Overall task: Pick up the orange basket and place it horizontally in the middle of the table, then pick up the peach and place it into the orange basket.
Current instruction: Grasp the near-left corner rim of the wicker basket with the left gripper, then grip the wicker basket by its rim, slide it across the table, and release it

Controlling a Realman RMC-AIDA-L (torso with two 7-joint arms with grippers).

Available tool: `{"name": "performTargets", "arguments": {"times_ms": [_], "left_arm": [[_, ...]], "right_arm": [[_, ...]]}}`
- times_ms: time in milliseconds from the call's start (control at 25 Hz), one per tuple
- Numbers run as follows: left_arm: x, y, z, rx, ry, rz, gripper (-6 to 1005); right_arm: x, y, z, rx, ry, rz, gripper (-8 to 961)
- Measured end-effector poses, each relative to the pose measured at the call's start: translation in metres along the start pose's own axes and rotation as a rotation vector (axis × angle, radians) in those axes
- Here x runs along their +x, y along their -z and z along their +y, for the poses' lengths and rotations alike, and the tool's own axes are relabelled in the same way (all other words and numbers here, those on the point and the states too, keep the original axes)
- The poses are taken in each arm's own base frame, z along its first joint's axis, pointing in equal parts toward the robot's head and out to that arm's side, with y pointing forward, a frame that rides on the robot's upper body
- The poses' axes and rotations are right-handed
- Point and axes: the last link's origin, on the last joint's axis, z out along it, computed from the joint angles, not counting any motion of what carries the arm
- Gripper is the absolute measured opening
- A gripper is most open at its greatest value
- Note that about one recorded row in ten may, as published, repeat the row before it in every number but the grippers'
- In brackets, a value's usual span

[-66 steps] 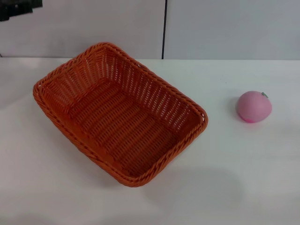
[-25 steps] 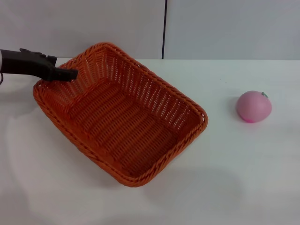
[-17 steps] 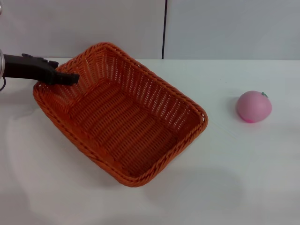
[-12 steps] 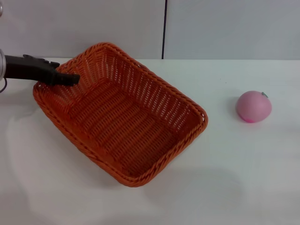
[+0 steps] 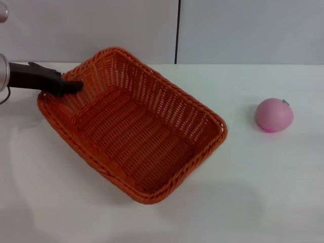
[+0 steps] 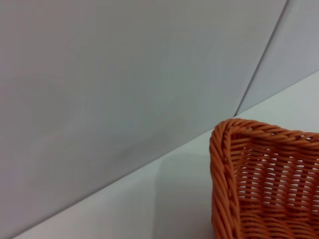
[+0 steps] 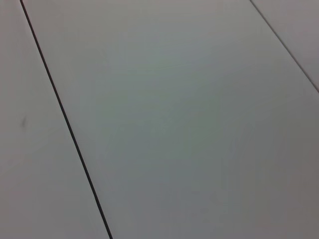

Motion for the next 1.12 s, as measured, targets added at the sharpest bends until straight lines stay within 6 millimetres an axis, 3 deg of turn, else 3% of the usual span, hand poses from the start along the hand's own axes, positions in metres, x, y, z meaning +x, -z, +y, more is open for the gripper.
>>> {"name": "performTargets", "arguments": {"times_ms": [80, 240, 480, 600, 1120], "left_arm": [[0.0, 0.0, 0.001, -0.001, -0.002, -0.003, 565], [0.0, 0.0, 0.001, -0.006, -0.002, -0.005, 361], [-0.002, 0.0, 0.002, -0.015, 0.008, -0.007, 197], [-0.003, 0.001, 0.002, -0.019, 0.018, -0.005, 194], [-0.017, 0.032, -0.005, -0.089, 0.347, 0.056, 178]], "right_arm": [[0.0, 0.0, 0.0, 0.0, 0.0, 0.0, 825], [-0.001, 0.0, 0.0, -0.001, 0.001, -0.003, 825], [-0.001, 0.001, 0.0, 0.0, 0.001, -0.003, 824], [-0.001, 0.002, -0.001, 0.002, 0.001, -0.003, 824], [0.001, 0.0, 0.0, 0.001, -0.001, 0.003, 824]]}}
